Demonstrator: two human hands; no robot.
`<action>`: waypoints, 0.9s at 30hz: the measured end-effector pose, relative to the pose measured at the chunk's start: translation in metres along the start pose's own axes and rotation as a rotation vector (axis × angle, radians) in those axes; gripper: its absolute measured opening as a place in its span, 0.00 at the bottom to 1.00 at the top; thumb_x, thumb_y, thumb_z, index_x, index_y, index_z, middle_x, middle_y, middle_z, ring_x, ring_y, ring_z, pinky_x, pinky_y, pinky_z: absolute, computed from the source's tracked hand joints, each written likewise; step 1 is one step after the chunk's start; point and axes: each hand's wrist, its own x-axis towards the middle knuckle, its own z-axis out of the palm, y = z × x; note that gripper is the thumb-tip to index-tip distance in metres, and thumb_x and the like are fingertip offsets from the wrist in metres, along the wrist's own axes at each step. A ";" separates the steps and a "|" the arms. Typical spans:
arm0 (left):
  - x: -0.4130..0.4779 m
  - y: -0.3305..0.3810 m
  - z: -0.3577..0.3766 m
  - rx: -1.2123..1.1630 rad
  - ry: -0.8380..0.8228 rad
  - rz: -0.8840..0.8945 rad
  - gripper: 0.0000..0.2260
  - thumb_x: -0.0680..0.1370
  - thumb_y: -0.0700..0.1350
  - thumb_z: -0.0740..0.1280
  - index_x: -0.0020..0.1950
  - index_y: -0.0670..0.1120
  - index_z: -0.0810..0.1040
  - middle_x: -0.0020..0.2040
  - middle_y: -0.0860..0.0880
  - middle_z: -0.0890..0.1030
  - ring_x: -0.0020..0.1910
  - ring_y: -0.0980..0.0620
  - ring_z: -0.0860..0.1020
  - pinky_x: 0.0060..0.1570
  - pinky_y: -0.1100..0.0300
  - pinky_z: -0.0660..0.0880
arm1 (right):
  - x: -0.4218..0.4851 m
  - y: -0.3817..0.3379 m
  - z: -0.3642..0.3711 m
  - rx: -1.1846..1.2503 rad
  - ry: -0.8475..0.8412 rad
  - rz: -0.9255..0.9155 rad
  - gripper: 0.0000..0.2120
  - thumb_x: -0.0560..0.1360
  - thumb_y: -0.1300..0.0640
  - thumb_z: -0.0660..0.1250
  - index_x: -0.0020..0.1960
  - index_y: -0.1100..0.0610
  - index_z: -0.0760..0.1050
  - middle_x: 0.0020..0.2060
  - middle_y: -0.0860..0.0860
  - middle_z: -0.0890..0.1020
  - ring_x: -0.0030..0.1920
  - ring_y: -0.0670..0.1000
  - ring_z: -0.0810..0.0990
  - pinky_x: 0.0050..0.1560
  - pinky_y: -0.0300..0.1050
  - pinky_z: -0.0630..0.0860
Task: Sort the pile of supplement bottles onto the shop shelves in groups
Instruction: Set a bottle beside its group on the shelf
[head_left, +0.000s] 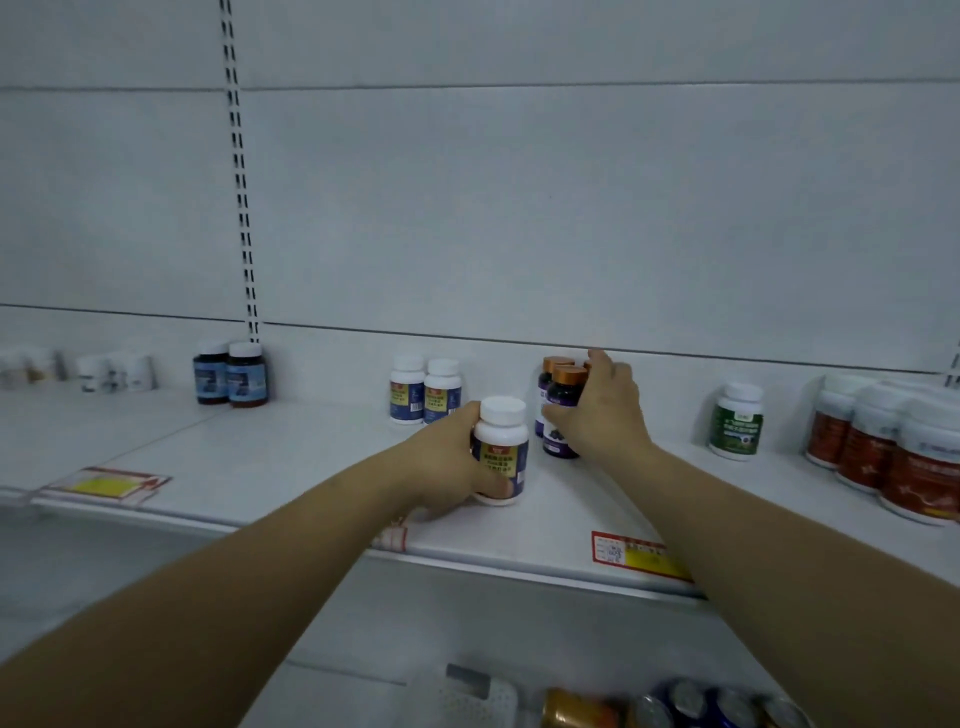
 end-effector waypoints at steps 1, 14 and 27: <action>-0.002 -0.003 -0.009 0.004 0.022 -0.003 0.30 0.70 0.40 0.75 0.68 0.51 0.66 0.58 0.54 0.77 0.55 0.54 0.76 0.56 0.60 0.70 | -0.003 -0.006 -0.001 -0.038 0.053 -0.078 0.35 0.73 0.50 0.70 0.74 0.55 0.57 0.66 0.56 0.65 0.66 0.58 0.65 0.65 0.51 0.66; 0.023 -0.077 -0.086 0.054 0.175 -0.138 0.30 0.71 0.36 0.73 0.69 0.46 0.64 0.61 0.48 0.74 0.56 0.49 0.73 0.56 0.57 0.68 | -0.023 -0.072 0.084 -0.413 -0.586 -0.011 0.31 0.76 0.33 0.49 0.75 0.47 0.58 0.74 0.54 0.62 0.72 0.60 0.61 0.70 0.62 0.57; 0.069 -0.101 -0.083 0.098 0.174 -0.021 0.34 0.75 0.43 0.70 0.75 0.48 0.56 0.69 0.45 0.71 0.64 0.46 0.72 0.60 0.59 0.66 | -0.025 -0.070 0.088 -0.493 -0.551 0.023 0.33 0.75 0.30 0.48 0.76 0.43 0.56 0.75 0.53 0.59 0.73 0.59 0.59 0.71 0.61 0.54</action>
